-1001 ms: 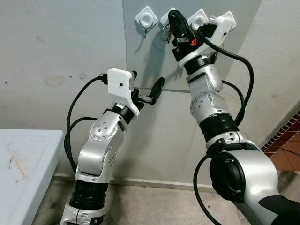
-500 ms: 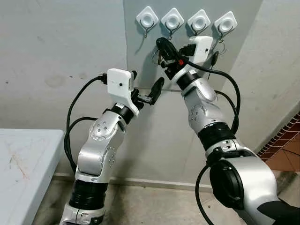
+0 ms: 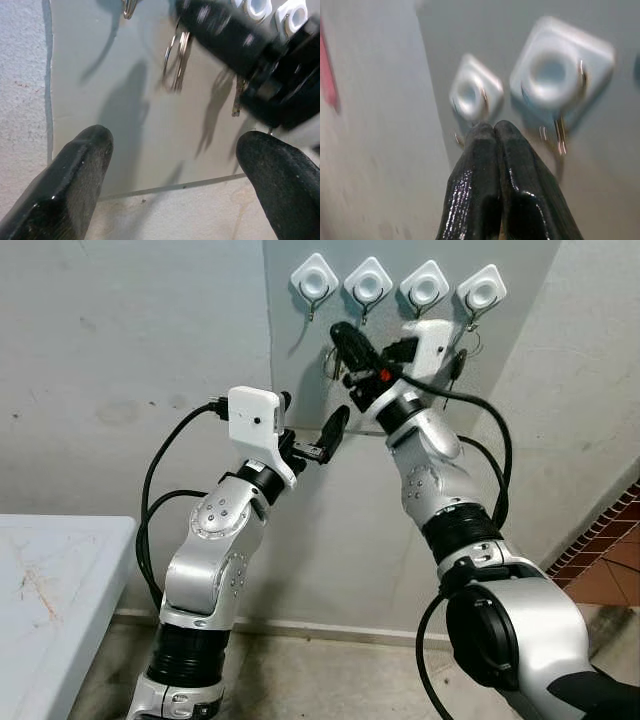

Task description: Hang keys on a hook

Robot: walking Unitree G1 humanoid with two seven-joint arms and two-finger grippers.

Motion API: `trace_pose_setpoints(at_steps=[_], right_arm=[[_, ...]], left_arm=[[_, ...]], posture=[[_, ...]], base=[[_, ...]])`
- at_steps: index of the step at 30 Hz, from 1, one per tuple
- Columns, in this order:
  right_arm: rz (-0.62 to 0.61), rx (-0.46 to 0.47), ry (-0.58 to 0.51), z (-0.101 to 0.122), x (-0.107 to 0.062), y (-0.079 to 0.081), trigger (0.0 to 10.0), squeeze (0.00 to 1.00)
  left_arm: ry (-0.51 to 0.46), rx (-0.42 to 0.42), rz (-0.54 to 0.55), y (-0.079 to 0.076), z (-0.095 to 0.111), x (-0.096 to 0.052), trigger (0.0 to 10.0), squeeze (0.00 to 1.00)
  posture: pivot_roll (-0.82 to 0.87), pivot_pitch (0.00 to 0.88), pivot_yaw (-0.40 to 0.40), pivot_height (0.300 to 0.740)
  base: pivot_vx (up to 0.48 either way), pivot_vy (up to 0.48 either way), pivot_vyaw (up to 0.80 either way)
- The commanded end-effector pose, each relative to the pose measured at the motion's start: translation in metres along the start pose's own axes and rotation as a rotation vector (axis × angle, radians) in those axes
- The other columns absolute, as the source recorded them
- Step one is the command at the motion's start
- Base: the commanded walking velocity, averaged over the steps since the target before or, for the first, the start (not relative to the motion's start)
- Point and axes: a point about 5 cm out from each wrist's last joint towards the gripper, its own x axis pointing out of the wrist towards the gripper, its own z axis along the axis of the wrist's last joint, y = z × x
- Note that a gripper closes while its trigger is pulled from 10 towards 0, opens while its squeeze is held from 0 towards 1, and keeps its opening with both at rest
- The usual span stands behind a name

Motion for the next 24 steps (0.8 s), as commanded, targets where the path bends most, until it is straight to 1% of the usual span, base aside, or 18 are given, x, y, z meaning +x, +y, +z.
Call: trace_pose_setpoints(at_steps=[1, 3, 8, 13, 16, 24], right_arm=[[0.035, -0.001, -0.064, 0.015, 0.008, 0.004, 10.0, 0.00], [0.043, 0.028, -0.125, 0.025, 0.012, 0.005, 10.0, 0.00], [0.027, 0.027, -0.162, 0.035, 0.015, 0.002, 10.0, 0.00], [0.008, 0.029, -0.177, 0.039, 0.016, -0.002, 10.0, 0.00], [-0.041, 0.023, -0.190, 0.044, 0.017, -0.007, 10.0, 0.00], [-0.083, 0.019, -0.184, 0.043, 0.015, -0.012, 10.0, 0.00]], left_arm=[[-0.020, 0.005, -0.007, -0.001, 0.007, 0.002, 10.0, 0.00], [-0.020, 0.004, -0.008, -0.001, 0.007, 0.002, 10.0, 0.00], [-0.022, 0.000, -0.007, -0.002, 0.007, 0.002, 10.0, 0.00], [-0.022, -0.001, -0.009, -0.002, 0.007, 0.003, 10.0, 0.00], [-0.023, -0.003, -0.008, -0.003, 0.007, 0.003, 10.0, 0.00], [-0.024, -0.003, -0.008, -0.003, 0.007, 0.003, 10.0, 0.00]], posture=[[0.02, 0.002, -0.027, 0.740], [0.02, 0.001, -0.028, 0.740], [0.02, 0.001, -0.029, 0.740], [0.02, 0.003, -0.030, 0.740], [0.02, 0.002, -0.031, 0.740], [0.02, 0.000, -0.032, 0.740]], base=[[0.000, 0.000, 0.00], [0.000, 0.000, 0.00], [0.000, 0.000, 0.00], [0.000, 0.000, 0.00], [0.000, 0.000, 0.00], [0.000, 0.000, 0.00]])
